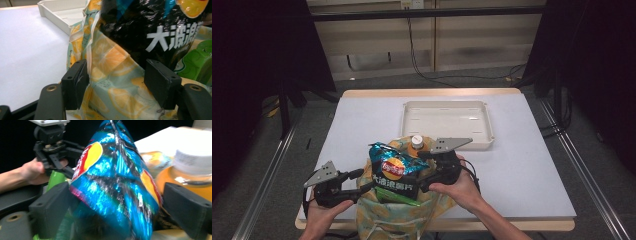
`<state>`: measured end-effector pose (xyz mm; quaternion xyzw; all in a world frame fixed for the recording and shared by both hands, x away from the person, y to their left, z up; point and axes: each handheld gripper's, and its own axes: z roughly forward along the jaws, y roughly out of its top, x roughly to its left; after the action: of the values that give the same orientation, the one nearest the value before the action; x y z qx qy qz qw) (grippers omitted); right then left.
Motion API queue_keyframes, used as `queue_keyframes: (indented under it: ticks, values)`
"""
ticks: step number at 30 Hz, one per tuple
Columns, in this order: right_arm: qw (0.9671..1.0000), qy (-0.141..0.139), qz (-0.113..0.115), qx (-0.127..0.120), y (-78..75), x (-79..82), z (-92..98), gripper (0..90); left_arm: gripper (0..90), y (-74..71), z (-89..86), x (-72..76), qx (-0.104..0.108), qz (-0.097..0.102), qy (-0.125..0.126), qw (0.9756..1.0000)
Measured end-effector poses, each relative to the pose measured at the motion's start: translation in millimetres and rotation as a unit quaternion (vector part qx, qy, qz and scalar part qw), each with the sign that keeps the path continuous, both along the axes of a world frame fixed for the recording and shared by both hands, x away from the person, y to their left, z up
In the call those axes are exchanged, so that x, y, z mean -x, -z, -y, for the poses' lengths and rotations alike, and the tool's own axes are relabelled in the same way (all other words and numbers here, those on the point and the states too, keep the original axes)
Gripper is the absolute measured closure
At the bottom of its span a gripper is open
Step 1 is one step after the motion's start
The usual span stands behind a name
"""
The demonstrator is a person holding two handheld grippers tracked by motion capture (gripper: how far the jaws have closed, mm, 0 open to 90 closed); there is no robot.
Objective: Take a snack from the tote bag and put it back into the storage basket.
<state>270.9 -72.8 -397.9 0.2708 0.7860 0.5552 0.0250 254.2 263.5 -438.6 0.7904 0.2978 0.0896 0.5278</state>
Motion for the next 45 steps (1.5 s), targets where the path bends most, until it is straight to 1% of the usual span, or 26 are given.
queue_keyframes:
  ticks: [1, 3, 4, 5, 6, 8, 9, 10, 11, 16, 17, 18, 19, 20, 23, 24, 28, 32, 33, 34, 36, 37, 38, 41, 43, 45]
  values:
    - [1.0000, -0.003, -0.004, 0.003, 2.1, -0.3, -2.3, 10.0, 35.4, -0.1, 0.8, 0.5, -0.001, 0.000, 0.001, 1.0000]
    - [1.0000, -0.002, 0.005, 0.002, 2.6, 1.1, -3.9, 11.5, 35.3, 0.0, 0.8, 0.5, -0.001, 0.001, 0.000, 1.0000]
    - [1.0000, 0.001, 0.004, 0.003, 1.5, -0.1, -5.5, 17.8, 35.3, 0.3, -0.1, -0.3, -0.002, 0.000, -0.001, 1.0000]
    - [1.0000, 0.001, 0.004, 0.003, 1.5, -0.1, -5.5, 17.8, 35.3, 0.3, -0.1, -0.3, -0.002, 0.000, -0.001, 1.0000]
    - [1.0000, 0.003, 0.002, 0.003, 1.1, -0.6, -5.7, 21.9, 35.3, 0.2, -0.4, -0.3, -0.002, 0.001, -0.001, 1.0000]
    - [1.0000, 0.004, 0.006, -0.006, -0.8, -0.4, -2.7, 36.8, 35.3, -0.2, -0.3, 0.2, -0.002, 0.003, 0.001, 1.0000]
    - [1.0000, 0.004, 0.006, -0.006, -0.8, -0.4, -2.7, 36.8, 35.3, -0.2, -0.3, 0.2, -0.002, 0.003, 0.001, 1.0000]
    - [0.9999, -0.002, 0.010, -0.007, -1.9, 0.8, -1.8, 47.6, 35.3, -0.2, -0.2, 0.2, -0.001, 0.002, 0.001, 1.0000]
    - [0.9999, -0.002, 0.010, -0.007, -1.9, 0.8, -1.8, 47.6, 35.2, -0.2, -0.2, 0.2, -0.001, 0.002, 0.001, 1.0000]
    - [0.9996, -0.012, 0.021, -0.017, -7.3, 5.9, -2.8, 66.2, 34.6, -1.4, -3.1, 1.4, 0.004, 0.006, 0.001, 1.0000]
    - [0.9996, -0.012, 0.021, -0.017, -7.3, 5.9, -2.8, 66.2, 34.6, -1.5, -3.5, 1.6, 0.008, 0.005, 0.001, 1.0000]
    - [0.9995, -0.014, 0.021, -0.019, -7.8, 6.0, -2.4, 68.6, 34.5, -1.7, -4.2, 1.9, 0.008, 0.004, 0.000, 1.0000]
    - [0.9993, -0.017, 0.023, -0.023, -9.1, 6.4, -2.0, 73.8, 33.9, -2.0, -4.7, 1.4, 0.010, 0.002, -0.004, 0.9999]
    - [0.9993, -0.017, 0.023, -0.023, -9.1, 6.4, -2.0, 73.8, 33.1, -2.0, -4.7, 1.4, 0.010, 0.002, -0.004, 0.9999]
    - [0.9990, -0.026, 0.025, -0.027, -13.0, 6.1, -2.8, 80.8, 32.4, -2.0, -6.3, 0.9, 0.030, 0.000, -0.004, 0.9995]
    - [0.9988, -0.027, 0.026, -0.031, -14.0, 6.5, -2.4, 81.9, 31.4, -2.1, -8.0, 0.9, 0.043, 0.004, 0.000, 0.9991]
    - [0.9985, -0.033, 0.028, -0.035, -17.1, 6.5, -0.2, 85.1, 27.6, -2.7, -8.5, 0.6, 0.048, 0.007, -0.007, 0.9988]
    - [0.9979, -0.036, 0.039, -0.037, -21.5, 8.0, 1.3, 86.8, 23.6, -4.3, -9.0, 0.5, 0.056, 0.009, -0.015, 0.9983]
    - [0.9974, -0.038, 0.047, -0.039, -24.6, 8.9, 1.8, 87.5, 21.4, -5.0, -9.0, 0.7, 0.054, 0.011, -0.019, 0.9983]
    - [0.9974, -0.038, 0.047, -0.039, -24.6, 8.9, 1.8, 87.5, 21.4, -5.2, -9.2, 0.7, 0.053, 0.011, -0.019, 0.9984]
    - [0.9972, -0.038, 0.051, -0.040, -29.0, 9.0, 3.2, 88.0, 17.2, -4.5, -10.2, -0.5, 0.058, 0.010, -0.011, 0.9982]
    - [0.9972, -0.038, 0.051, -0.040, -29.0, 9.0, 3.2, 88.0, 17.2, -4.5, -10.9, -0.5, 0.058, 0.010, -0.016, 0.9981]
    - [0.9971, -0.037, 0.052, -0.042, -31.7, 7.6, 5.8, 88.0, 14.1, -4.8, -12.8, -0.4, 0.053, 0.011, -0.024, 0.9982]
    - [0.9969, -0.035, 0.052, -0.047, -34.0, 5.9, 8.8, 88.1, 10.3, -4.8, -13.9, -0.8, 0.057, 0.012, -0.027, 0.9979]
    - [0.9966, -0.035, 0.055, -0.051, -37.6, 4.3, 12.1, 88.1, 6.6, -4.9, -13.4, -0.4, 0.058, 0.018, -0.030, 0.9977]
    - [0.9963, -0.035, 0.056, -0.055, -39.0, 4.1, 12.9, 88.1, 5.8, -4.7, -12.6, 0.2, 0.045, 0.032, -0.036, 0.9978]
